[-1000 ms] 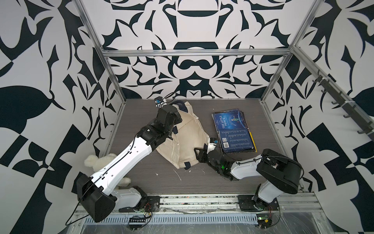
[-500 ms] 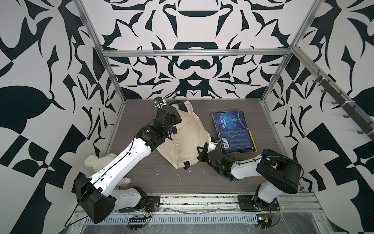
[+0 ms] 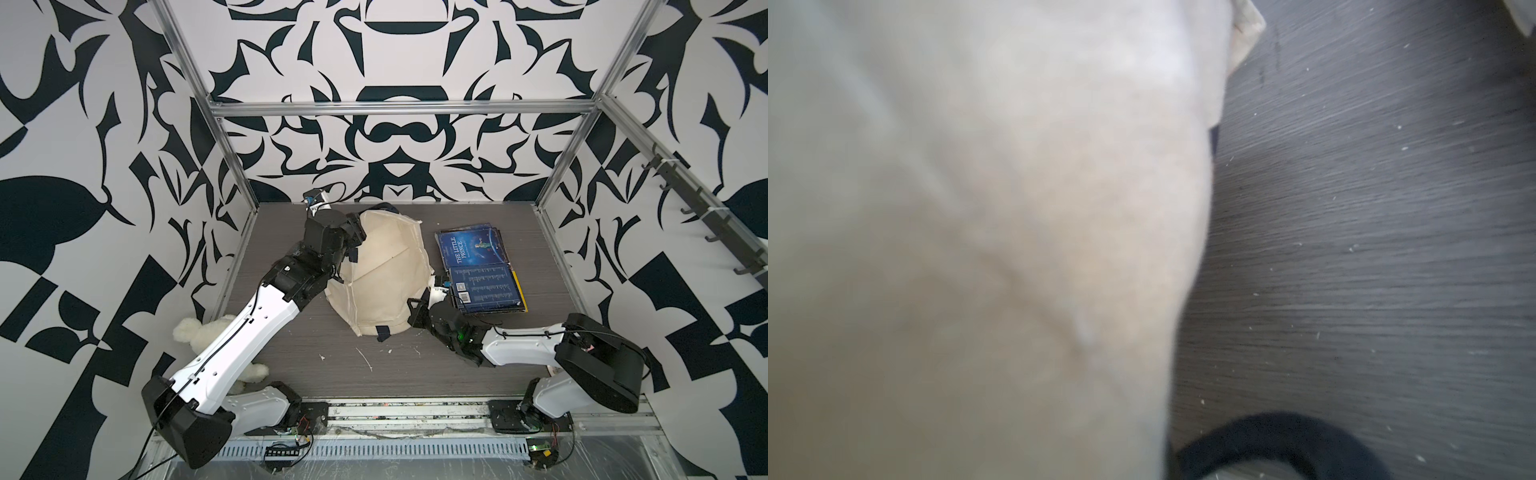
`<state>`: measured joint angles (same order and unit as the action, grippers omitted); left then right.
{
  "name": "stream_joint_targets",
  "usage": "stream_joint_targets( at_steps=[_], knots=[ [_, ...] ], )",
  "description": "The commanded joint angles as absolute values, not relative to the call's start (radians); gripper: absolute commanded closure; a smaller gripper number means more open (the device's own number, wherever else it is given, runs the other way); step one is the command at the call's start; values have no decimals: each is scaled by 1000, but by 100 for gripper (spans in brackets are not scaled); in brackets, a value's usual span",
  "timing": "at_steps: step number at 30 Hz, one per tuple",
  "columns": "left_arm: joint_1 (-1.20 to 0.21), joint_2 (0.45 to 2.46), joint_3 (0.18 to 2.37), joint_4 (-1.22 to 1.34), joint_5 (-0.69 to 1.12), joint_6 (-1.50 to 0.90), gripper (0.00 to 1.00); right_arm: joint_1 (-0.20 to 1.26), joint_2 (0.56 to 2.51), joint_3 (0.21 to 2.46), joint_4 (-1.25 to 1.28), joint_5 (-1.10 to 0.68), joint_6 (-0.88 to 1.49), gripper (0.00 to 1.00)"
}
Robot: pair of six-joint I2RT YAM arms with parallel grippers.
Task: Take out the books from the canvas bag
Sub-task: Adjust the canvas bag at the center of the board.
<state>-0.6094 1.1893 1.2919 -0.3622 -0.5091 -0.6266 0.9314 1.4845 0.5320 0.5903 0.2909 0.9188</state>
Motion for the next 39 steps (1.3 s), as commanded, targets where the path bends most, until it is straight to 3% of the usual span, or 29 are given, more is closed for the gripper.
stream_joint_targets(
  at_steps=[1,5,20,28,33,39],
  knots=[
    [-602,1125,1343,-398,-539,-552,18,916,1438,628,497,282,919,100],
    [-601,1068,1338,-484,-584,-554,1,900,1422,681,420,263,928,100],
    [-601,776,1066,-598,-681,-628,1,770,1484,965,130,-9,977,100],
    [-602,701,994,-639,-679,-662,0,737,1510,1104,24,-55,963,100],
    [-601,703,963,-637,-676,-669,1,713,1534,1177,-32,-62,949,81],
    [-601,700,925,-609,-673,-679,0,687,1537,1227,-74,-78,939,51]
  ],
)
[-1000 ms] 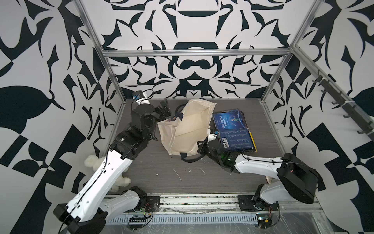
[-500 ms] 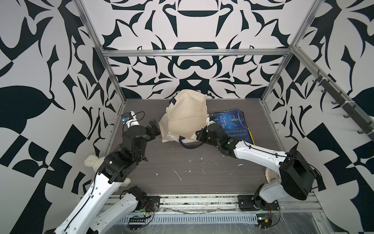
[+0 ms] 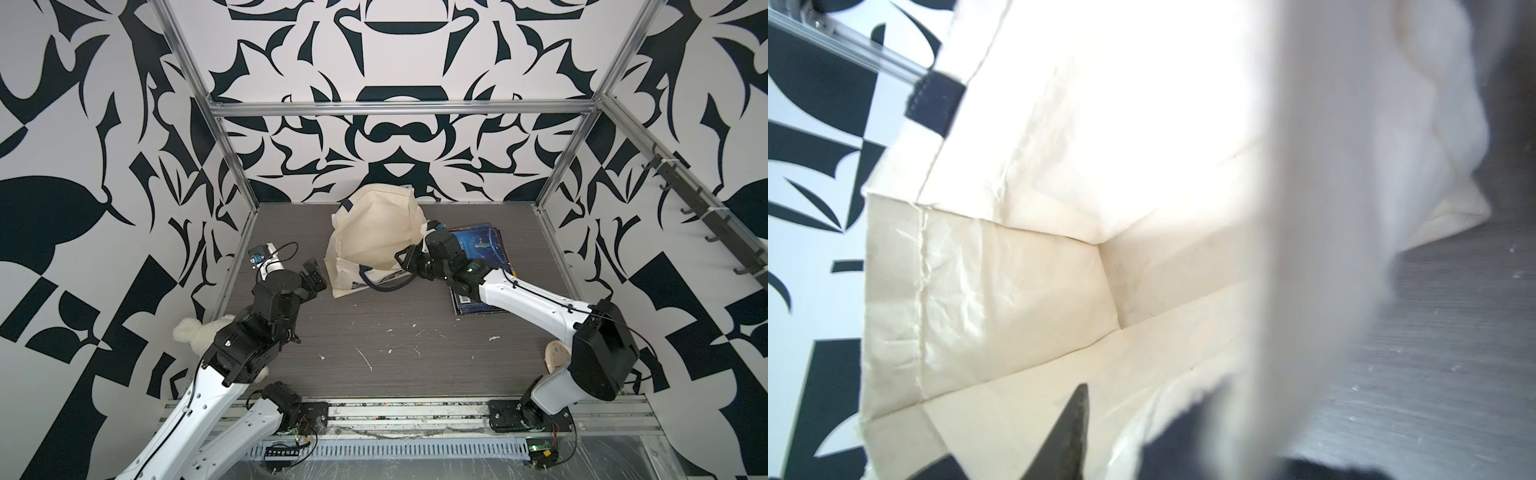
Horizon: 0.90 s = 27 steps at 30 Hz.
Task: Take out the books from the canvas bag
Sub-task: Adjust the canvas bag at the center of the board.
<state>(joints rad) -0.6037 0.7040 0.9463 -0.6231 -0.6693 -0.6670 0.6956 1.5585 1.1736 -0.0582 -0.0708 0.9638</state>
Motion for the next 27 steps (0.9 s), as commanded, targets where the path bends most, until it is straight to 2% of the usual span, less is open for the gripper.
stream_joint_targets(
  at_steps=[1,4,10,11,12,13,25,26,27],
  knots=[
    [-601,701,919,-602,-669,-680,1,687,1533,1233,-77,-76,929,47],
    [-601,707,910,-593,-664,-684,1,684,1521,1257,-104,-69,906,37],
    [-601,723,890,-573,-662,-692,1,684,1501,1340,-203,-84,838,24],
    [-601,723,882,-566,-667,-693,1,684,1492,1346,-209,-84,829,19],
    [-601,723,876,-558,-671,-693,1,684,1480,1352,-215,-82,817,5],
    [-601,724,871,-553,-672,-692,1,684,1470,1358,-226,-79,797,1],
    [-602,730,841,-497,-721,-608,1,684,1274,1354,-364,97,508,0],
    [-601,730,844,-503,-726,-606,1,684,1255,1344,-380,134,489,5],
    [-601,732,847,-510,-734,-601,1,683,1236,1336,-402,172,474,14]
  ],
)
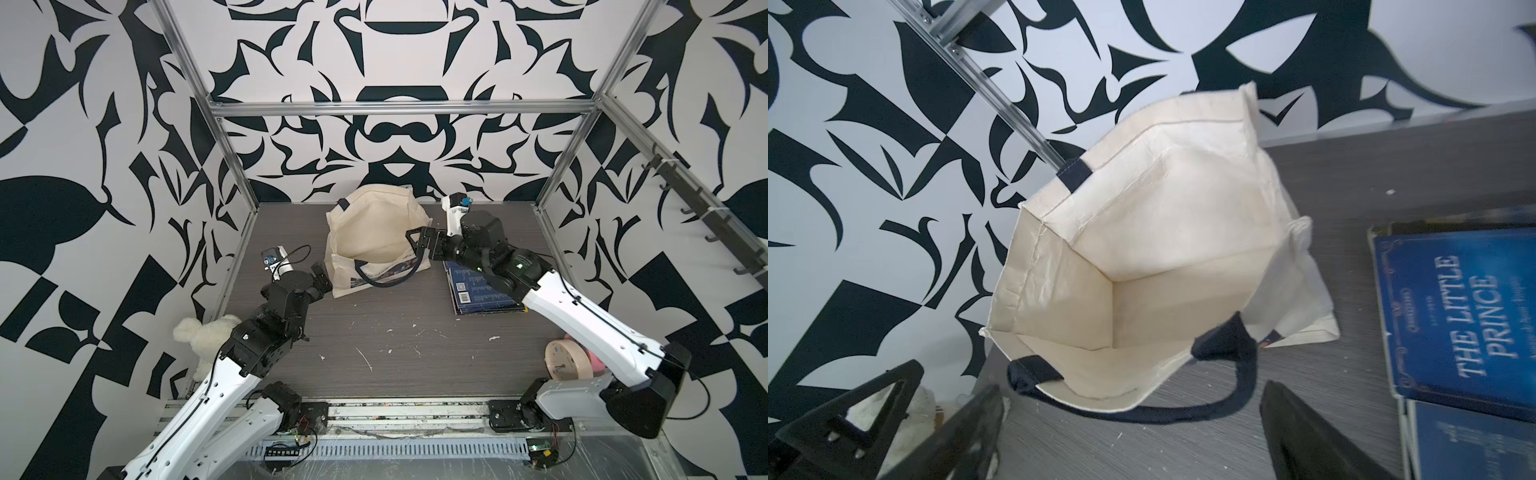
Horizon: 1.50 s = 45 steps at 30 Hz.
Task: Take out the books from the canvas bag
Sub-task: Adjust the canvas bag at the center of the board.
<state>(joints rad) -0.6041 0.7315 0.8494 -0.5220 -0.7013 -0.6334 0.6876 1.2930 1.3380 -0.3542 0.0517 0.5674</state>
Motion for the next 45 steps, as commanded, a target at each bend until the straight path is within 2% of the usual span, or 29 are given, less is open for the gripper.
stream_joint_targets(
  at_steps=[1,2,7,12,15,17,21,25,29,33,45],
  knots=[
    [-601,732,850,-520,-744,-598,1,683,1224,1334,-429,223,464,11],
    [-601,733,854,-532,-759,-593,1,682,1215,1334,-458,257,439,1],
    [-601,757,892,-606,-746,-573,1,681,1146,1279,-542,453,359,1],
    [-601,797,937,-716,-839,-630,1,678,1062,1152,-562,611,322,0],
    [-601,802,937,-681,-754,-589,1,675,1024,1073,-532,694,296,1],
    [-598,814,942,-689,-757,-589,1,664,1001,1013,-491,736,260,0],
    [-556,851,945,-733,-794,-644,1,575,932,876,-380,661,202,0],
    [-505,868,913,-684,-718,-653,1,442,855,739,-241,432,127,1],
    [-423,862,870,-638,-694,-678,1,352,790,556,-23,401,4,1],
    [-389,823,803,-553,-704,-661,1,287,758,426,152,357,-16,0],
    [-372,842,721,-425,-763,-534,1,82,1017,260,557,288,42,0]
  ],
)
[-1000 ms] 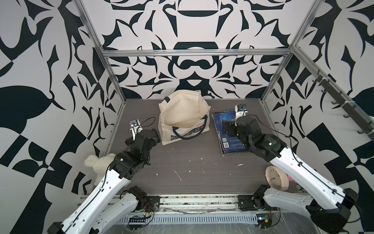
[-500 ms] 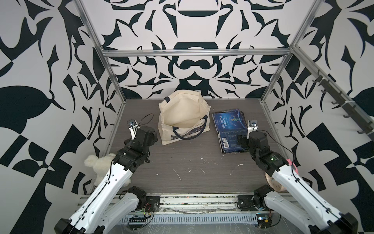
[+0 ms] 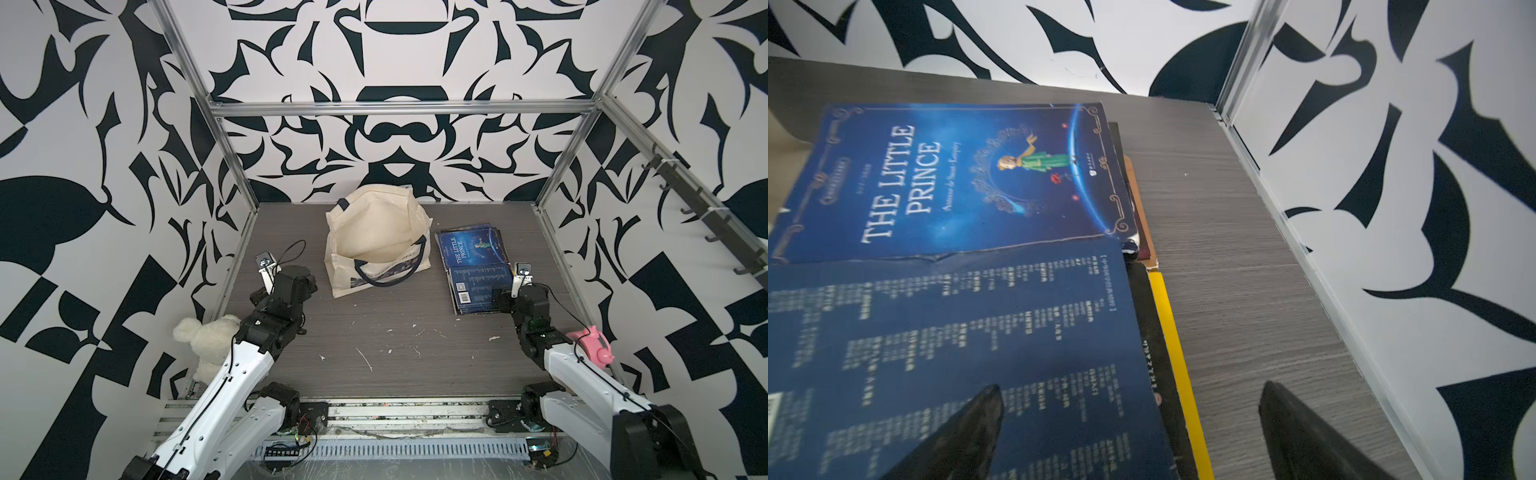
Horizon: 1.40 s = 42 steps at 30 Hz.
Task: Take out the books from the canvas bag
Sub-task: Adjust the canvas bag at the center of the board, then reset both arms
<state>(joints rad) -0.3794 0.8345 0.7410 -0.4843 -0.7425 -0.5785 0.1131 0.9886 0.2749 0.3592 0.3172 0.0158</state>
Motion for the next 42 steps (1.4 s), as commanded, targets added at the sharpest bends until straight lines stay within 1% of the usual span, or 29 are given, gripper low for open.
stream_joint_targets(
  at_steps=[1,5,9,13,15,17,19,22,28,33,35,38,41,42],
  knots=[
    [-369,842,714,-410,-767,-532,1,69,1038,247,604,279,55,0],
    [-357,834,674,-337,-717,-471,1,37,1185,230,783,203,86,1],
    [-354,833,634,-269,-747,-414,1,32,1329,238,913,203,87,0],
    [-340,846,599,-192,-742,-365,1,33,1480,246,1040,171,78,0],
    [-312,864,592,-169,-721,-362,1,33,1575,234,1175,160,67,0],
    [-284,881,583,-144,-705,-359,1,33,1528,266,1030,159,70,0],
    [-254,888,568,-104,-696,-366,1,35,1549,291,1024,127,58,0],
    [-199,899,528,10,-660,-342,1,35,1539,333,927,117,52,0],
    [-88,982,451,203,-593,-293,1,35,1539,319,954,132,62,0],
    [-68,1072,374,468,-558,-197,1,35,1541,322,950,131,62,0],
    [-39,1111,354,544,-495,-191,1,35,1541,324,948,129,61,0],
    [-13,1196,370,611,-469,-161,1,35,1540,325,945,128,61,0],
    [-7,1266,378,670,-371,-132,1,34,1541,328,943,126,60,0],
    [-7,1322,380,688,-368,-127,1,35,1541,327,942,126,61,0]
  ],
)
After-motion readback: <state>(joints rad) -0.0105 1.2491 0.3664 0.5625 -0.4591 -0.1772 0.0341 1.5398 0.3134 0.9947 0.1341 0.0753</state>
